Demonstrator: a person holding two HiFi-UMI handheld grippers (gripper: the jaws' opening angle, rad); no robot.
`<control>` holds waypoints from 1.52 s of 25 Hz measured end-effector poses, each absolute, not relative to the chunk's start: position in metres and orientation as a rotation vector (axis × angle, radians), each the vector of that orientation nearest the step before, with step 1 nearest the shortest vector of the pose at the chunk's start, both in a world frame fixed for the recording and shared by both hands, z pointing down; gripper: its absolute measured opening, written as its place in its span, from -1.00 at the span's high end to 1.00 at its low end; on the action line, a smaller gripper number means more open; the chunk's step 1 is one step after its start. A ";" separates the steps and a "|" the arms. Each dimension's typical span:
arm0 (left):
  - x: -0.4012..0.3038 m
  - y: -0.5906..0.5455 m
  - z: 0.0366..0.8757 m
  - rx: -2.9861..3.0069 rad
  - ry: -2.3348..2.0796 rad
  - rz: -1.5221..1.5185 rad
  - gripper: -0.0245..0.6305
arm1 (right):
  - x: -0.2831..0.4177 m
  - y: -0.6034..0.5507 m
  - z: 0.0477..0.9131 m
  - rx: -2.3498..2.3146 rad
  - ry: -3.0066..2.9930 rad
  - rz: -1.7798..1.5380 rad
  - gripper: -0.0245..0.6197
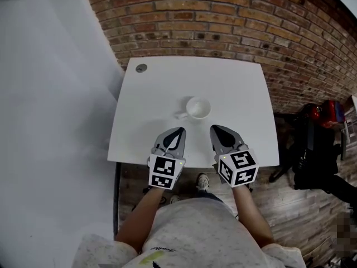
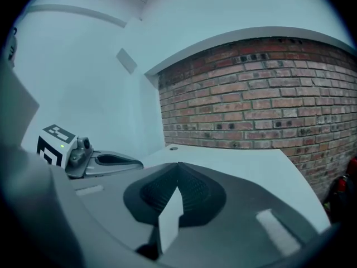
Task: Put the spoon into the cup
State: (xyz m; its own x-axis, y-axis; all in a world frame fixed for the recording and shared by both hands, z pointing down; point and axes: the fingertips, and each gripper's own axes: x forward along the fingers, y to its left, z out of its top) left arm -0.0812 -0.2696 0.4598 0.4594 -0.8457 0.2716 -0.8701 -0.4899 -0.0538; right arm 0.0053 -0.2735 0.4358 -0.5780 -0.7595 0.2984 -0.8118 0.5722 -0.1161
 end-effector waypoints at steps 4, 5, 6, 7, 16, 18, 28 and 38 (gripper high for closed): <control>-0.079 -0.285 0.465 2.577 -1.548 0.411 0.91 | 0.005 -0.289 0.437 1.281 -2.597 0.351 0.90; -0.079 -0.289 0.467 2.569 -1.550 0.413 0.91 | 0.004 -0.292 0.437 1.272 -2.599 0.348 0.90; -0.078 -0.293 0.468 2.561 -1.553 0.414 0.91 | 0.005 -0.295 0.438 1.263 -2.600 0.345 0.90; -0.076 -0.296 0.470 2.552 -1.555 0.416 0.91 | 0.006 -0.298 0.439 1.254 -2.600 0.343 0.90; -0.069 -0.322 0.494 2.445 -1.519 0.452 0.91 | 0.014 -0.322 0.443 1.222 -2.604 0.352 0.90; -0.067 -0.326 0.495 2.438 -1.517 0.462 0.91 | 0.014 -0.326 0.444 1.215 -2.608 0.355 0.90; -0.061 -0.342 0.508 2.403 -1.505 0.530 0.91 | 0.016 -0.341 0.448 1.188 -2.615 0.366 0.90; -0.057 -0.351 0.512 2.402 -1.485 0.575 0.90 | 0.015 -0.351 0.448 1.179 -2.619 0.364 0.90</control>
